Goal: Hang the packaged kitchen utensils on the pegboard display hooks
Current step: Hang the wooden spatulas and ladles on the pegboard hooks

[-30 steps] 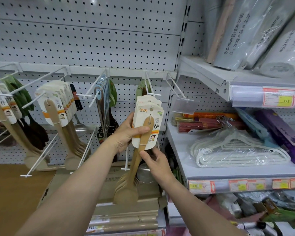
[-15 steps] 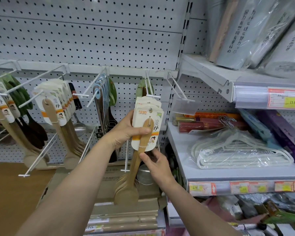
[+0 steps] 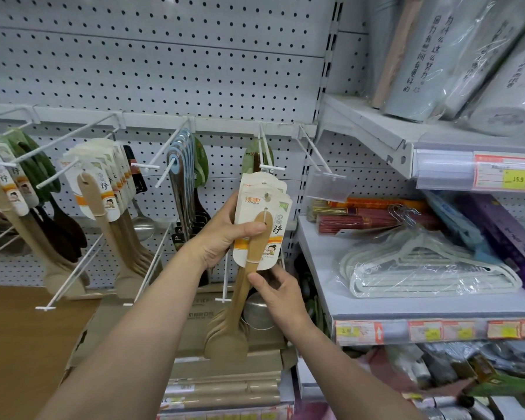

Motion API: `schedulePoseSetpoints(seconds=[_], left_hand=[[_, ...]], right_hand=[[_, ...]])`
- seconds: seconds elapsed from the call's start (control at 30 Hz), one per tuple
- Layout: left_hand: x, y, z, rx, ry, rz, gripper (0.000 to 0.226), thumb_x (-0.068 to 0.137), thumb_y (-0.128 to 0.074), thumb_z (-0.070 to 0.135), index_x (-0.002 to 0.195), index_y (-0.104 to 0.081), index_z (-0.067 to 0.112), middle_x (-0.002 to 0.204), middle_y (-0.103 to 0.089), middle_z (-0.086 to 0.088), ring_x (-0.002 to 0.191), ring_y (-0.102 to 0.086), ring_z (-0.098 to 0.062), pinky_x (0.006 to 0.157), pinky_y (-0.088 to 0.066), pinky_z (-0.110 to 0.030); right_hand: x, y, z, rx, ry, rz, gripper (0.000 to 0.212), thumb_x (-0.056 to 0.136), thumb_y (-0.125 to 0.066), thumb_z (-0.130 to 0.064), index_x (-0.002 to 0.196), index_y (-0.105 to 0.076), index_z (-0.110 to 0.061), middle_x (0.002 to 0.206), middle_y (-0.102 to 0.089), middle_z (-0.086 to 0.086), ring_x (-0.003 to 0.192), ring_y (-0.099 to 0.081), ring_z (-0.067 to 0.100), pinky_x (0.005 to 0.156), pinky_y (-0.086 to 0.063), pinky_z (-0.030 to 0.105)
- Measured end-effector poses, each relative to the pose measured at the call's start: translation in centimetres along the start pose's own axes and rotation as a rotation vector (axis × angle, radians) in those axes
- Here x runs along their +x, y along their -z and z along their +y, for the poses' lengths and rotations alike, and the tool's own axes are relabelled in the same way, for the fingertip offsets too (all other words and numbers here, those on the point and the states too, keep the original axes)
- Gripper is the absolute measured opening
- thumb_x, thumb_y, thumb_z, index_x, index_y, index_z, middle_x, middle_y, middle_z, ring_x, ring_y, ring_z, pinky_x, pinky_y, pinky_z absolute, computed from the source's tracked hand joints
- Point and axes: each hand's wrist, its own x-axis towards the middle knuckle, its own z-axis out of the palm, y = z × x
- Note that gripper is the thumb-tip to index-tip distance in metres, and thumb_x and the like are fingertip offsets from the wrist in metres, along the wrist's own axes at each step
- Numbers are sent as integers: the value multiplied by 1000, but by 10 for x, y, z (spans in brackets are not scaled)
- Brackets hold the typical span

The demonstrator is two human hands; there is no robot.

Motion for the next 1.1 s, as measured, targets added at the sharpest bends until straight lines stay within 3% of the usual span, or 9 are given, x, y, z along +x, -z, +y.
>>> schedulePoseSetpoints(seconds=[0.13,0.27,0.43,0.8,0.93,1.1], left_hand=[[-1,-1,-2,-22,-1,19,85,51,-85,25,130,-53,29,113,-75,5,104,-71,-14,77,-58,-28],[-3,-1,-3,-6,-5,20,94,53,-86,26,138,-49,22,123,-72,-2,112,-69,-21,83,-58,-32],[-10,-3,-9,17,-10,25,85,52,-87,28,130,-53,27,122,-72,-1,113,-68,-21,84,-58,-31],[-23,-10,-8,-5,-12,39,82,52,-86,28,127,-54,32,120,-73,2,110,-69,-19,84,-58,-33],[-27,-14,-6,-4,-14,53,81,53,-86,30,128,-55,32,122,-72,1,113,-68,-22,90,-58,-40],[-36,-21,-3,-15,-8,71,77,51,-86,31,122,-56,35,117,-74,3,110,-70,-21,83,-59,-35]], right_hand=[[-2,-3,2,13,3,30,53,82,-77,-50,128,-68,-27,123,-72,-14,123,-61,6,109,-44,32],[-4,-2,4,4,8,36,51,84,-77,-45,129,-67,-24,124,-72,-11,125,-61,8,111,-44,37],[-11,-2,7,35,2,36,45,85,-76,-34,127,-67,-21,122,-73,-8,123,-63,9,107,-47,30],[-23,-1,3,36,-4,14,44,80,-75,-40,122,-67,-29,117,-72,-22,117,-61,-4,96,-45,11],[-29,0,0,29,3,14,47,80,-75,-44,124,-68,-30,117,-72,-23,118,-61,-4,99,-45,15],[-39,2,-5,19,12,13,40,83,-75,-42,122,-68,-34,117,-72,-23,117,-61,-6,97,-45,14]])
